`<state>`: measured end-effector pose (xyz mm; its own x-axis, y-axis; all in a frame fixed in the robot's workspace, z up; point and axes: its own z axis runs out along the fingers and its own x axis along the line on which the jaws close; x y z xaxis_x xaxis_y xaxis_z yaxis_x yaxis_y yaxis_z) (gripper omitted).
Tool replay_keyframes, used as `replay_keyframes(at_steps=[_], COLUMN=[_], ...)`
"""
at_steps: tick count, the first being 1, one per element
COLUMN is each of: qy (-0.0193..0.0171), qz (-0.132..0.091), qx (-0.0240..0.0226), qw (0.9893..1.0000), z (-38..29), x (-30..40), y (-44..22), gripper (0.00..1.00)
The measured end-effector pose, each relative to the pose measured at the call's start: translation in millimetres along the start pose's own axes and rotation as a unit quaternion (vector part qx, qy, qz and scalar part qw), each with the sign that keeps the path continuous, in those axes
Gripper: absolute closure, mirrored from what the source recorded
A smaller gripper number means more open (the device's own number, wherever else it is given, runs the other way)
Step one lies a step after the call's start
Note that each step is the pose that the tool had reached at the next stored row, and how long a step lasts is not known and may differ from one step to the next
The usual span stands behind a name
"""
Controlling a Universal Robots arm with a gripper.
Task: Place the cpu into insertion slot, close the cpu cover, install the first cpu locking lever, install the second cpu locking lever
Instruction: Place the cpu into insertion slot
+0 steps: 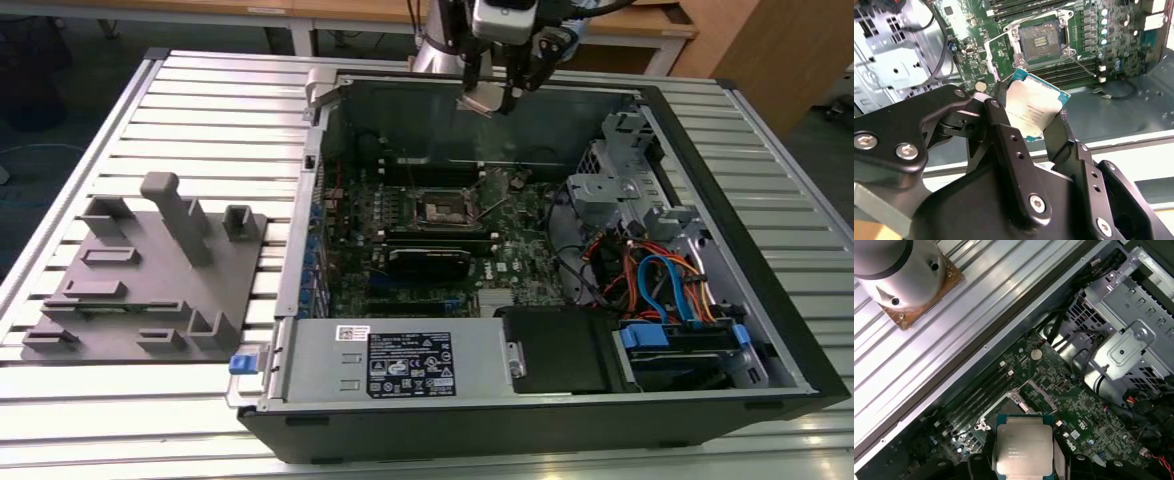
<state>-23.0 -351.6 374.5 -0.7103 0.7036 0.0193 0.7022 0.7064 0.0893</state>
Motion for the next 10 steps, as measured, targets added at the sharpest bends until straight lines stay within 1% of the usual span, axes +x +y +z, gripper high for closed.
replay_keyframes(at_steps=[2, 4, 6, 10], qy=[-0.0016, -0.0032, -0.0049, -0.0072], qz=[0.018, 0.035, 0.054, 0.079], qx=[-0.0003, -0.0006, -0.0010, -0.0014], qw=[0.9998, 0.9994, 0.9986, 0.9968], z=[0.1, 0.2, 0.4, 0.5], x=[0.0, 0.0, 0.0, 1.0], y=[0.0, 0.0, -0.1, -1.0], gripper=[0.46, 0.46, 0.46, 0.46])
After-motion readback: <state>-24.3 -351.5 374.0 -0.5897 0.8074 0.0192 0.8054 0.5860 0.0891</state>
